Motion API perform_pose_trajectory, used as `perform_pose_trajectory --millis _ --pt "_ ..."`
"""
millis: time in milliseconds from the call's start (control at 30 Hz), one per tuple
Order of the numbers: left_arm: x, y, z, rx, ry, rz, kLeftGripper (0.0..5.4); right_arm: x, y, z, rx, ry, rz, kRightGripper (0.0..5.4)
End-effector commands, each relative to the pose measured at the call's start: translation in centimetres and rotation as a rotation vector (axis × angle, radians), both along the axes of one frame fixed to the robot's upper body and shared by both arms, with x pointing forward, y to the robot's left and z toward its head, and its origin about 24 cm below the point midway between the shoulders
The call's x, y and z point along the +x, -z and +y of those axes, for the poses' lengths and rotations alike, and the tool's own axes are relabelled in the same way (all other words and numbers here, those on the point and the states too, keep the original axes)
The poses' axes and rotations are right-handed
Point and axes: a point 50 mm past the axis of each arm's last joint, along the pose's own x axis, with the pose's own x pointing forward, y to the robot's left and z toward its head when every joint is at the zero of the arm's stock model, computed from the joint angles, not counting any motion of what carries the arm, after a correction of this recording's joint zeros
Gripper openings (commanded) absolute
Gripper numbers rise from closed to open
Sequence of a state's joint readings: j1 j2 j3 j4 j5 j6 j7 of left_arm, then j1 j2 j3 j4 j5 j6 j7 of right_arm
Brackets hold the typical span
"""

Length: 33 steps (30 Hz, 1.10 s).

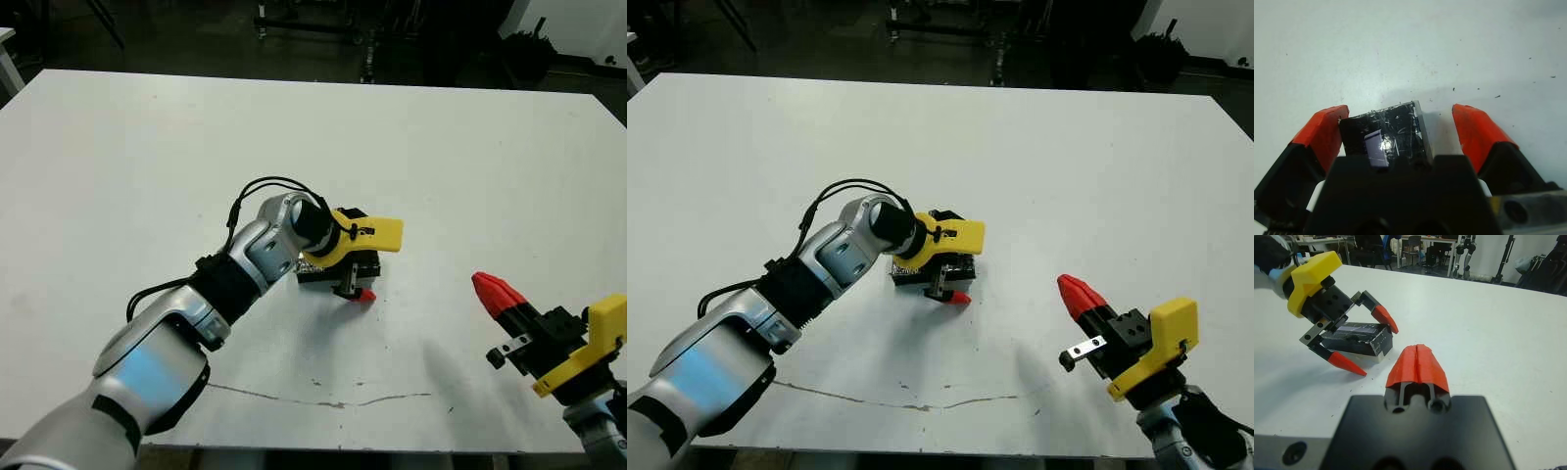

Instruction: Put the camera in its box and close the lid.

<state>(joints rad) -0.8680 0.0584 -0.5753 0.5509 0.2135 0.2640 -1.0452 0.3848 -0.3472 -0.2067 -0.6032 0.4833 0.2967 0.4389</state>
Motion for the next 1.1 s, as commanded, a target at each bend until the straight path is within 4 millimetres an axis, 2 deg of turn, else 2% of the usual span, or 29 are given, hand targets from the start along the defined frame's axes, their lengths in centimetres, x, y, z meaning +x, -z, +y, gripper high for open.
perform_pose_trajectory --millis 33,333,467,700,800,900,1100 --pt "-1.0 4.1 1.6 -0.04 -0.126 0.184 5.38 -0.1 0.0 -0.1 -0.025 0.006 -0.003 0.0" --pt "-1.8 7.8 2.5 -0.391 -0.548 0.537 5.38 -0.2 0.1 -0.2 -0.024 0.004 0.003 0.0" --pt "-2.4 8.8 2.9 -0.499 -0.592 0.588 5.38 -0.3 0.1 -0.2 -0.014 0.003 0.003 0.0" --pt "-3.0 10.1 3.4 -0.533 -0.656 0.606 5.38 -0.3 0.0 0.0 -0.023 0.001 -0.001 0.0" --pt "-2.3 8.8 4.3 -0.564 -0.648 0.553 5.38 -0.3 0.1 0.0 -0.011 0.001 -0.001 0.0" --pt "-1.4 6.4 5.6 -0.635 -0.652 0.495 5.38 -0.3 0.1 0.0 -0.005 0.002 -0.002 0.0" --pt "-1.2 -0.7 9.9 -0.784 -0.654 0.204 5.38 -0.4 0.1 0.1 0.001 0.034 -0.018 0.0"
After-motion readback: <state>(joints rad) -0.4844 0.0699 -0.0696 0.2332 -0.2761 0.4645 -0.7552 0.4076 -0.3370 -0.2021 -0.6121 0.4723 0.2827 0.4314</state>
